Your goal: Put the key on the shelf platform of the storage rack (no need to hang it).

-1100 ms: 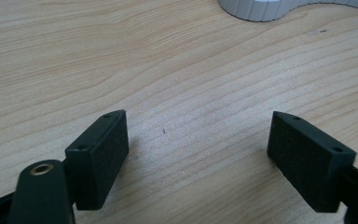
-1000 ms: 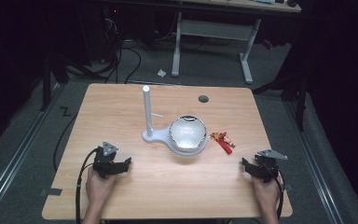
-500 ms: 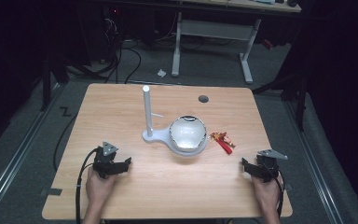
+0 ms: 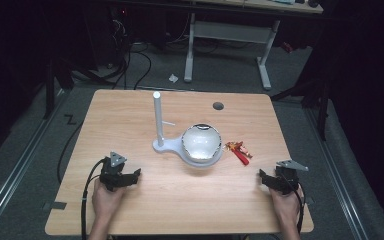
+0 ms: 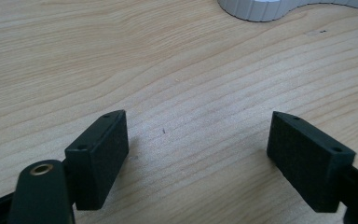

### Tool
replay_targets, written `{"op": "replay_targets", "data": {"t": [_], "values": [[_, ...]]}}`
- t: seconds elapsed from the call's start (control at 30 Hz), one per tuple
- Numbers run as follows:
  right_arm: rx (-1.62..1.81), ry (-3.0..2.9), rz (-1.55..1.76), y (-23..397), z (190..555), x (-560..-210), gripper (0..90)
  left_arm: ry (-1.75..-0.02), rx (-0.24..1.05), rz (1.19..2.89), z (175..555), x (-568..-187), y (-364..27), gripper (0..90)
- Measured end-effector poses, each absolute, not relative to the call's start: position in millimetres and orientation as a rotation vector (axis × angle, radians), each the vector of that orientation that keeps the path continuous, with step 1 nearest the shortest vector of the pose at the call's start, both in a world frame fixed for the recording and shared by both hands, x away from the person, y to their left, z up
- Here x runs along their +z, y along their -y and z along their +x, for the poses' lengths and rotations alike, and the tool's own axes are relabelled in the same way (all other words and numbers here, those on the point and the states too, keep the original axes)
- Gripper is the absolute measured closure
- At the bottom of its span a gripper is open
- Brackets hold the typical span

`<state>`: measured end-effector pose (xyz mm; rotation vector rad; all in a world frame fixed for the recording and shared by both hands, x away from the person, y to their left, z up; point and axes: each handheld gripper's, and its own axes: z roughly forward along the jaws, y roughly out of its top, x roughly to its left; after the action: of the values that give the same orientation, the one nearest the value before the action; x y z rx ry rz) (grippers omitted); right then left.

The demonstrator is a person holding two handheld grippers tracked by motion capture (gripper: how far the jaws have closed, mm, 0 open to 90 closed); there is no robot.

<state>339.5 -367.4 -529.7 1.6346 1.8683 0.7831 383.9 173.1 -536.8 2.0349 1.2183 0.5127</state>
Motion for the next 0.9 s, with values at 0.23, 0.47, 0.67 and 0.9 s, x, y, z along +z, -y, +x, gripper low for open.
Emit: {"op": "replay_targets", "data": {"t": [0.23, 0.47, 0.67, 0.9], "values": [[0.781, -1.866, 1.642, 367, 339, -529, 34.7, -1.219, 0.513, 2.035, 384, -537, -173, 21.0], [0.801, -1.886, 1.642, 367, 337, -527, 36.0, -1.219, 0.513, 2.034, 384, -537, -173, 21.1], [0.845, -1.901, 1.648, 364, 336, -525, 37.2, -1.219, 0.512, 2.035, 384, -537, -173, 21.0], [0.925, -1.901, 1.649, 360, 337, -517, 40.6, -1.219, 0.513, 2.035, 384, -537, -173, 21.0]]}}
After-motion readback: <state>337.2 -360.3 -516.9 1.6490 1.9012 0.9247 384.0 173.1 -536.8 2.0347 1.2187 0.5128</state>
